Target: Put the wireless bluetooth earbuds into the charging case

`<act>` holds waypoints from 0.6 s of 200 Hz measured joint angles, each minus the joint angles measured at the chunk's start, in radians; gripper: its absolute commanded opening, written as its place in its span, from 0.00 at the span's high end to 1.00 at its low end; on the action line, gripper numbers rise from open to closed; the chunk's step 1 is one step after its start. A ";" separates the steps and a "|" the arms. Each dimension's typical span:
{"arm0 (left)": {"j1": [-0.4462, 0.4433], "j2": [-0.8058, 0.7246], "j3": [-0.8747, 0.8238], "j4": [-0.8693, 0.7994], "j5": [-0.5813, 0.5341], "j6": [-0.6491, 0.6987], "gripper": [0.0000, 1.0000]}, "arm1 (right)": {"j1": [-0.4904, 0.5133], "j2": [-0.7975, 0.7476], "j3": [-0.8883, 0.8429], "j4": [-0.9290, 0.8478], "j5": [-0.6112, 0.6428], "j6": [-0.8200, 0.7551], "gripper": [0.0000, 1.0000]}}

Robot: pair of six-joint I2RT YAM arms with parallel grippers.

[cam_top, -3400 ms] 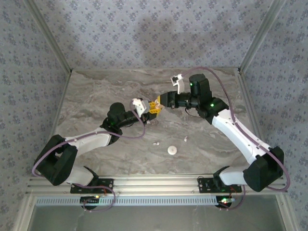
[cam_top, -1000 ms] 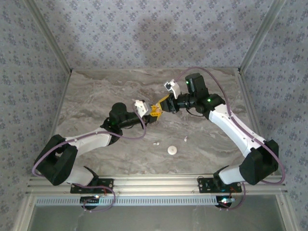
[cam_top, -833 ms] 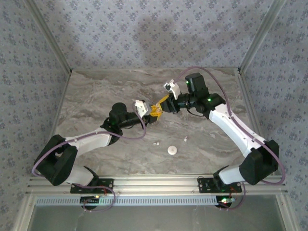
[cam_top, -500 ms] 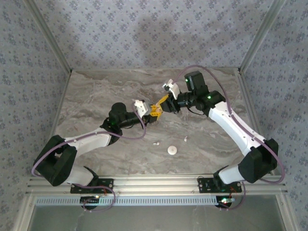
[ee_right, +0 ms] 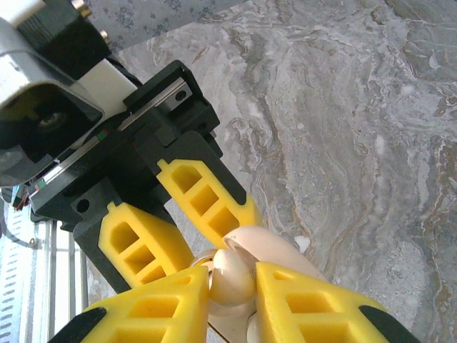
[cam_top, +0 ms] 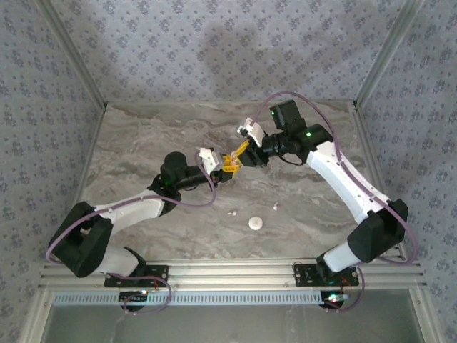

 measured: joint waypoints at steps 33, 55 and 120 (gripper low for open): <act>0.000 0.000 0.003 0.000 0.000 0.000 0.89 | 0.000 0.005 0.006 -0.030 0.010 -0.043 0.75; 0.000 0.000 0.006 0.000 0.000 0.000 0.89 | 0.000 0.006 0.008 -0.032 0.010 -0.080 0.77; 0.000 -0.003 0.006 0.000 0.000 0.008 0.89 | 0.005 -0.003 0.000 -0.013 0.011 -0.245 0.81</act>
